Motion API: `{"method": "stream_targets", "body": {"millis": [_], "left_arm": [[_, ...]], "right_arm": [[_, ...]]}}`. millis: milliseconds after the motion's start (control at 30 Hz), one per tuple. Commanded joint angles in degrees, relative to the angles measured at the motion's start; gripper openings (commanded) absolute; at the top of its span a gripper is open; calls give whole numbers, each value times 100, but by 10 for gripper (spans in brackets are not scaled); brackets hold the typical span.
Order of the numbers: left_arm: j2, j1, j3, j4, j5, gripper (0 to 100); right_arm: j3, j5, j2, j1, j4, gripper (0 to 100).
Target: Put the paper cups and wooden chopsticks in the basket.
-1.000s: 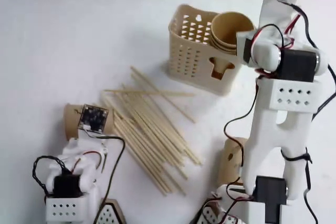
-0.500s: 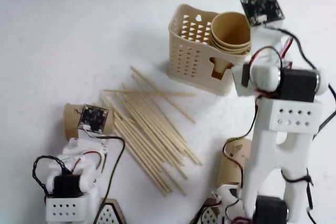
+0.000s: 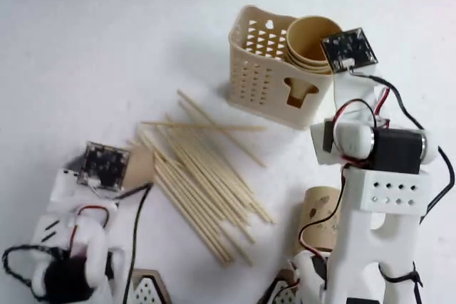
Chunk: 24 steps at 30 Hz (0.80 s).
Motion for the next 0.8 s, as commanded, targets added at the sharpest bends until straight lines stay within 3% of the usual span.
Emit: {"method": "stream_targets", "body": {"millis": [0, 233, 433, 600, 767], "left_arm": [[13, -330, -818, -26, -1310, 27], [48, -1569, -1389, -765, -1644, 29], [787, -2316, -1389, -1380, -2224, 116], [2281, -2782, -2224, -1108, -2857, 116], [3354, -2800, -2892, -308, -4158, 133]], "right_arm": [[141, 0, -145, 31, 22, 149], [659, -237, -145, 66, -259, 149], [1178, -369, -145, 31, -699, 149], [1503, -369, -145, 57, -910, 149], [1749, -369, -145, 31, -1095, 149]]}}
